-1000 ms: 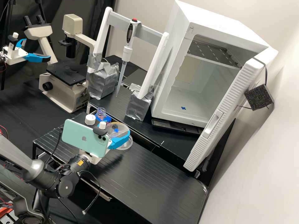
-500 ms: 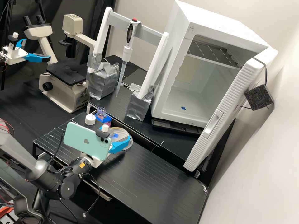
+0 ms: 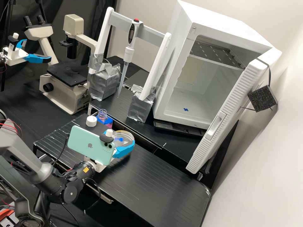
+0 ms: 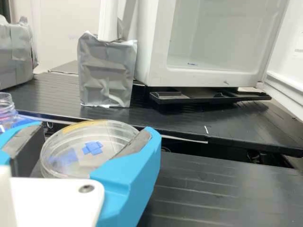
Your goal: Close the lid
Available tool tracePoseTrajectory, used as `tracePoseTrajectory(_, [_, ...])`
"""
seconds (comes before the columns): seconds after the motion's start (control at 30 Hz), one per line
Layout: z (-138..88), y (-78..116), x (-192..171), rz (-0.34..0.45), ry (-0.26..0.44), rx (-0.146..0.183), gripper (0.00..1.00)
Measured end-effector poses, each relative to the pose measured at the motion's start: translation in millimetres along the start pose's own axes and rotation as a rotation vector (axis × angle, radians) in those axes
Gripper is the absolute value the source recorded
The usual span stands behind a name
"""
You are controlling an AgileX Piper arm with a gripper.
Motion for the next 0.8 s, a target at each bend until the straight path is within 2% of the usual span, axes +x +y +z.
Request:
tracePoseTrajectory(0.3, [1.4,-0.5,0.5,-0.004,-0.003,0.007,0.00])
tracePoseTrajectory(0.33, [1.4,-0.5,0.5,-0.004,-0.003,0.007,1.00])
tracePoseTrajectory(0.8, [3.8,-0.4,2.8,0.004,-0.008,0.003,1.00])
